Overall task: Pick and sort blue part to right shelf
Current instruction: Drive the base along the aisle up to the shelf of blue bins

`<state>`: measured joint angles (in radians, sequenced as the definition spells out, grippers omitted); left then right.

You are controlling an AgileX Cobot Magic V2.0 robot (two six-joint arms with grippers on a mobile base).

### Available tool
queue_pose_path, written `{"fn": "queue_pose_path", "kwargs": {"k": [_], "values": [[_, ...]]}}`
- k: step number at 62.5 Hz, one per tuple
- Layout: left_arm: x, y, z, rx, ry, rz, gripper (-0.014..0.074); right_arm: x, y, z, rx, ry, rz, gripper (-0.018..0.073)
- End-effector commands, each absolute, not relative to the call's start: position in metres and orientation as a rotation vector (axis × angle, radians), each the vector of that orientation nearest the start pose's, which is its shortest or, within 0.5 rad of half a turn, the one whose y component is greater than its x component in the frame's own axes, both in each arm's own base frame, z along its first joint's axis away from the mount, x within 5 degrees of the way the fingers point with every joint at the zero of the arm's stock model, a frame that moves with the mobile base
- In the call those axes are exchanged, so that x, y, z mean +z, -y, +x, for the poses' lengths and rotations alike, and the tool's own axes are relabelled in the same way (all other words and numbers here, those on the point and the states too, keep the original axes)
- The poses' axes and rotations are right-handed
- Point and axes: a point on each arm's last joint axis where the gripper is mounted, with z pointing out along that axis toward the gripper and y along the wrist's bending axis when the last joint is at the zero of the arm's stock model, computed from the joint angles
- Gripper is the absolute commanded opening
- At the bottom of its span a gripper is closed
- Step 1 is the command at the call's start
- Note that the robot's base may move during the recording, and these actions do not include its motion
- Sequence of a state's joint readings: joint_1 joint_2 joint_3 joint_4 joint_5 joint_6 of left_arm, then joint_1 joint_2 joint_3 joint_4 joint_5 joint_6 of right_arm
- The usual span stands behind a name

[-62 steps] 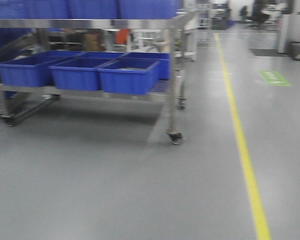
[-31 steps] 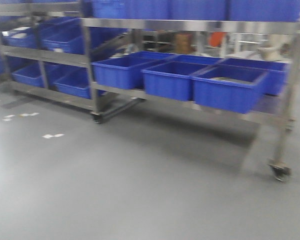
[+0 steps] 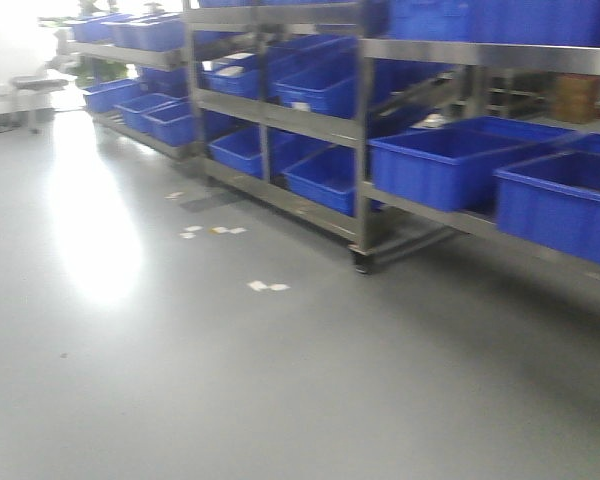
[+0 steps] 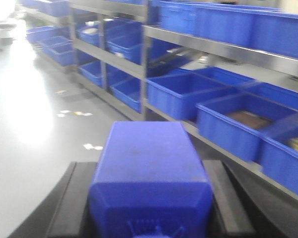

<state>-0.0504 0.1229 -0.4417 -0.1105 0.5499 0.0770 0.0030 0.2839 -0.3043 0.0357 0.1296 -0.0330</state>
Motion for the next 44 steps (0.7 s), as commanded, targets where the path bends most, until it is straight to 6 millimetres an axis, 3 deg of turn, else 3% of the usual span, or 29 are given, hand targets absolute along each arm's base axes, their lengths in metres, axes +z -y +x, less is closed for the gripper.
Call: {"fn": "queue_pose_path", "kwargs": {"k": [1,44], "values": [[0.3184,0.0066,0.0360,-0.108,-1.608,0.052,0.0332,0.3045,0.0000,0.0773,-0.011,-1.473,-0.009,0.0311],[0.3184,0.0066,0.0360,-0.108,-1.608,0.052,0.0332,0.3045,0.0000,0.0773,-0.011,-1.473,-0.009,0.0311]]}}
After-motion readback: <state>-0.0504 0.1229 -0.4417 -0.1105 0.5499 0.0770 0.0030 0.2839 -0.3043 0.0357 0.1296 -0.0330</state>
